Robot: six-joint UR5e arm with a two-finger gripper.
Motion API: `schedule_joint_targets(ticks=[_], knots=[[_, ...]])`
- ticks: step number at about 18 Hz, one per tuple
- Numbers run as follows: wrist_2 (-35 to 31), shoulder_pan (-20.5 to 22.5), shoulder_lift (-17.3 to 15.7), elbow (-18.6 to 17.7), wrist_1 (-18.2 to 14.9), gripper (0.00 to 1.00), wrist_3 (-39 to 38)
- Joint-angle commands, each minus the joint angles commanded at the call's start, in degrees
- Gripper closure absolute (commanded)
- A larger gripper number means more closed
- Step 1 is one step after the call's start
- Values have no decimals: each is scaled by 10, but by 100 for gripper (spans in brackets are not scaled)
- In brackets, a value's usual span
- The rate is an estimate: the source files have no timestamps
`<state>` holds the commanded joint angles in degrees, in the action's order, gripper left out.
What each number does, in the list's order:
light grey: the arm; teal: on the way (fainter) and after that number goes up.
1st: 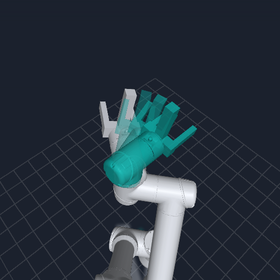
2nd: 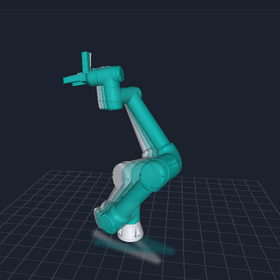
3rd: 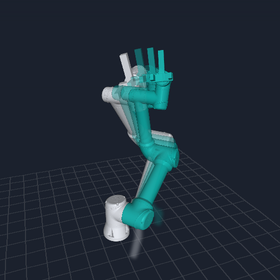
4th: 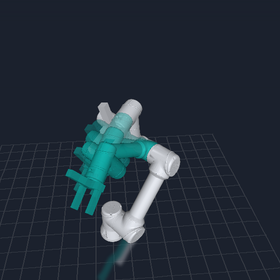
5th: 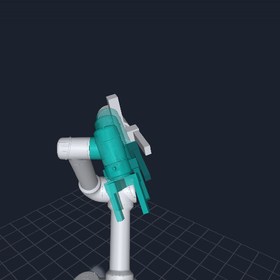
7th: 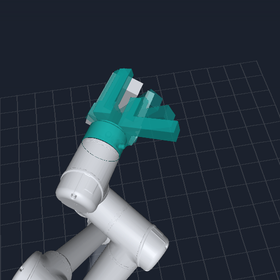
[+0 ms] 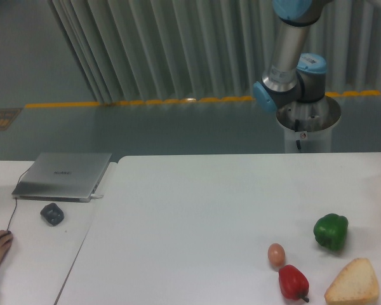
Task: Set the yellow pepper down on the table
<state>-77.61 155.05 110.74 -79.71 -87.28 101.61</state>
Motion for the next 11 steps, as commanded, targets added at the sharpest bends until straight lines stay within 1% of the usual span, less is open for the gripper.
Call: schedule_joint_targets(ticks=[3,5,6,7,9,11], knots=[[-3,-6,0,-11,10,53,-43],[-12,-14,1,-20,16,53,-41],[-33,-18,2,-26,18,53,-42],[-55,-27,3,-29,30,53,-42],[-97,-46,5,-39,42,53,-47],[-102,-48,5,-50,56,53,-47]])
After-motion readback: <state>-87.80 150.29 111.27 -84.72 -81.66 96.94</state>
